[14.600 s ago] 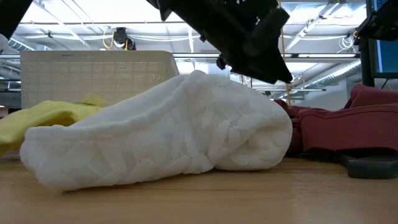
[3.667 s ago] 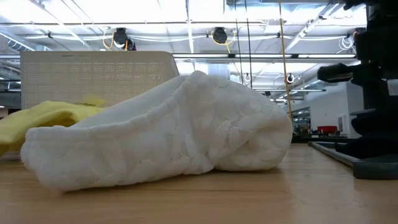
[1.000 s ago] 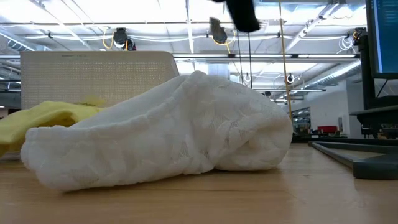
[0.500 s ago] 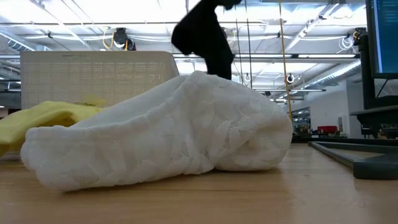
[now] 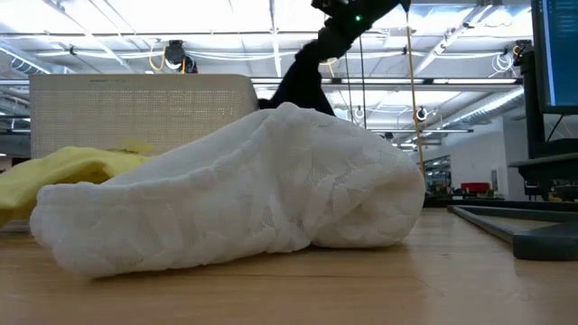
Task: Pick & Place Cloths
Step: Put the black boxer into the gold wire basket
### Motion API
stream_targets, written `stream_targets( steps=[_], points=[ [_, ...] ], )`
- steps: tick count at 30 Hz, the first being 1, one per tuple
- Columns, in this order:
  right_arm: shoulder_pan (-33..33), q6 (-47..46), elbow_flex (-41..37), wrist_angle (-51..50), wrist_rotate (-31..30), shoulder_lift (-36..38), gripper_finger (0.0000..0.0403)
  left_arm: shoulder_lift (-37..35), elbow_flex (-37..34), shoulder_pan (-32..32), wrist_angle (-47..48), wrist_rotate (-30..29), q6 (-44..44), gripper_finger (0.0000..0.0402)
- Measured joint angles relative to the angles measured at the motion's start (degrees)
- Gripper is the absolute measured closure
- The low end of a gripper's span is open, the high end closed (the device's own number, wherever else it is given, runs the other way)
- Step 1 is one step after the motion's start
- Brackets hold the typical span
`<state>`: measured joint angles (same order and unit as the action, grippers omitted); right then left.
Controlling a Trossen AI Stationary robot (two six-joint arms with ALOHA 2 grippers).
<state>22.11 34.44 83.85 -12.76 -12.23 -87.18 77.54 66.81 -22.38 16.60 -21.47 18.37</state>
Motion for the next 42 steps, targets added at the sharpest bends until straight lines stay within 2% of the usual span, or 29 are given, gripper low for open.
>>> stream_targets(
  steps=[4, 9, 19, 21, 25, 32, 36, 42],
  points=[
    [0.0, -1.5, -0.2, -3.8, -2.9, 0.1, 0.04, 0.0, 0.0, 0.4, 0.0, 0.0, 0.0, 0.025],
    [0.0, -4.5, -6.0, -2.4, -2.7, 0.0, 0.04, 0.0, 0.0, 0.6, -0.1, 0.0, -0.1, 0.025],
    [0.0, -4.1, -23.9, 15.4, -2.5, 0.0, 0.04, 0.0, 0.0, 0.6, -0.1, 0.6, 0.0, 0.025],
    [0.1, -4.1, -26.0, 15.6, -0.1, 0.0, 0.04, 0.0, 0.0, 0.6, -0.2, 0.6, 0.1, 0.025],
    [0.5, -4.8, -29.0, 16.0, 8.5, 0.1, 0.0397, 0.0, 0.0, 0.6, -0.2, 0.6, 0.2, 0.025],
    [3.2, -10.8, -29.8, 15.3, 16.7, 0.1, 0.0396, 0.0, 0.0, 0.6, -0.2, 0.6, 0.4, 0.025],
    [4.3, -12.8, -29.8, 15.5, 16.8, 0.1, 0.0388, 0.0, 0.0, 0.6, -0.2, 0.7, 1.3, 0.025],
    [4.9, -15.6, -29.8, 17.6, 16.8, 0.1, 0.0354, 0.0, 0.0, 0.6, -0.2, 1.0, 1.3, 0.025]
  ],
)
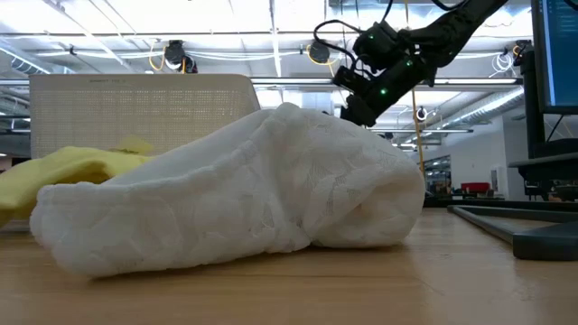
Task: Pick & Place Cloths
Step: Put the black boxer into the gold wire basket
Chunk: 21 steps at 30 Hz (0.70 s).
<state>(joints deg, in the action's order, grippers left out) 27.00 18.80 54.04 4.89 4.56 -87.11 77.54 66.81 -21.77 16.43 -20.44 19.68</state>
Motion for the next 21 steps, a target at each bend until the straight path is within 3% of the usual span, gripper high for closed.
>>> stream_targets(
  steps=[12, 14, 21],
  points=[
    [0.0, -0.8, 0.0, 0.5, -0.6, 0.0, 0.0248, 0.0, 0.0, 0.0, 0.0, 0.0, -0.2, 0.025],
    [-0.1, -0.8, 0.0, 0.1, -3.0, 0.3, 0.0231, 0.0, 0.0, 0.0, 0.0, 0.0, -0.2, 0.025],
    [-0.5, 0.1, 0.2, -5.5, -6.4, 7.1, 0.0186, 0.0, 0.0, 0.0, -0.2, 0.0, -0.3, 0.025]
  ],
)
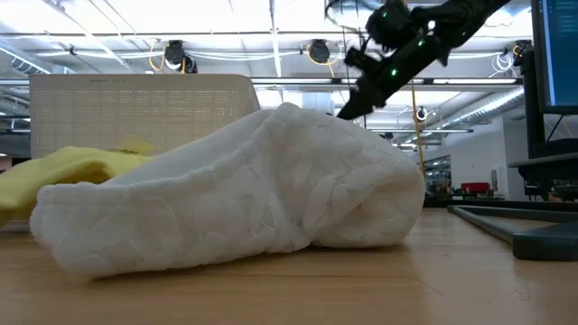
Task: Pick & Place Cloths
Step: Put the black boxer into the gold wire basket
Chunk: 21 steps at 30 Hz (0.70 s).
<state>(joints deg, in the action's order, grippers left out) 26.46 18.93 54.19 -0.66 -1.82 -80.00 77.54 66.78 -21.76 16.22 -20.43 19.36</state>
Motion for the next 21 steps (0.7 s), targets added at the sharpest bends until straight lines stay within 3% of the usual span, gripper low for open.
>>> stream_targets(
  steps=[5, 10, 14, 21],
  points=[
    [-0.8, -0.7, 0.0, -3.0, 0.0, 6.6, 0.0171, 0.0, 0.0, 0.0, -0.2, 0.0, -0.1, 0.025],
    [-1.3, -1.9, 0.0, 2.7, -1.4, 10.0, 0.0182, 0.0, 0.0, 0.1, -1.8, 0.0, -0.7, 0.025],
    [-1.3, -2.2, 0.0, 6.4, -1.4, 7.7, 0.0229, 0.0, 0.0, 0.9, -3.3, 0.0, -1.5, 0.025],
    [-2.2, -1.9, 0.5, 7.3, -0.5, -0.3, 0.0351, 0.0, 0.0, 2.8, -3.0, 1.5, -1.9, 0.025]
  ],
)
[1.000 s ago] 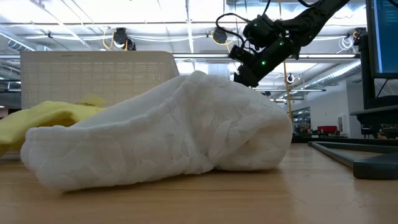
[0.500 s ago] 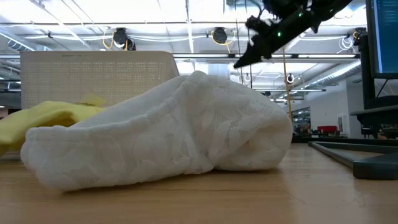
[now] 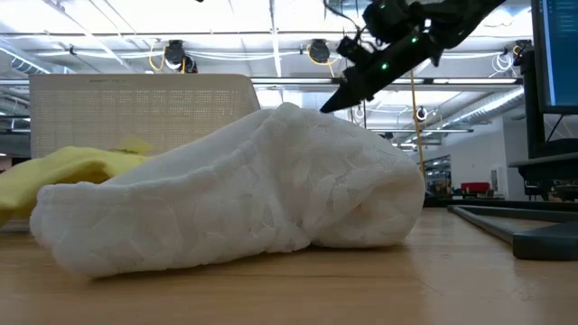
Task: Pick & Place Cloths
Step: Put the black boxer into the gold wire basket, then put the yellow shirt into the white bin
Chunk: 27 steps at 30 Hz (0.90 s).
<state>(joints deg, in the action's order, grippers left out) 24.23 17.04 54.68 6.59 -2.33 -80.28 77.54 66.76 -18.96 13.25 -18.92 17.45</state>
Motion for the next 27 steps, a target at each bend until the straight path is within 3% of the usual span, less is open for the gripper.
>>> stream_targets(
  steps=[4, 11, 16, 22, 27],
  points=[
    [0.0, 0.7, 2.6, -0.7, 0.7, -4.6, 0.0396, 0.0, 0.0, 1.5, 0.0, 3.3, -0.3, 0.025],
    [2.2, 1.4, 10.4, -12.1, -1.1, -12.7, 0.0398, 0.0, 0.0, 2.7, 0.1, 5.9, 0.1, 0.0249],
    [3.2, 3.8, 15.4, -17.5, -8.1, -16.9, 0.0398, 0.0, 0.0, 2.8, 0.1, 6.0, -0.4, 0.025],
    [2.6, 8.5, 18.0, -19.2, -14.1, -15.2, 0.0397, 0.0, 0.0, 2.8, 0.2, 6.0, -0.6, 0.025],
    [1.7, 8.5, 18.1, -22.6, -14.2, -8.4, 0.0397, 0.0, 0.0, 2.6, 0.1, 6.0, 0.4, 0.025]
  ],
)
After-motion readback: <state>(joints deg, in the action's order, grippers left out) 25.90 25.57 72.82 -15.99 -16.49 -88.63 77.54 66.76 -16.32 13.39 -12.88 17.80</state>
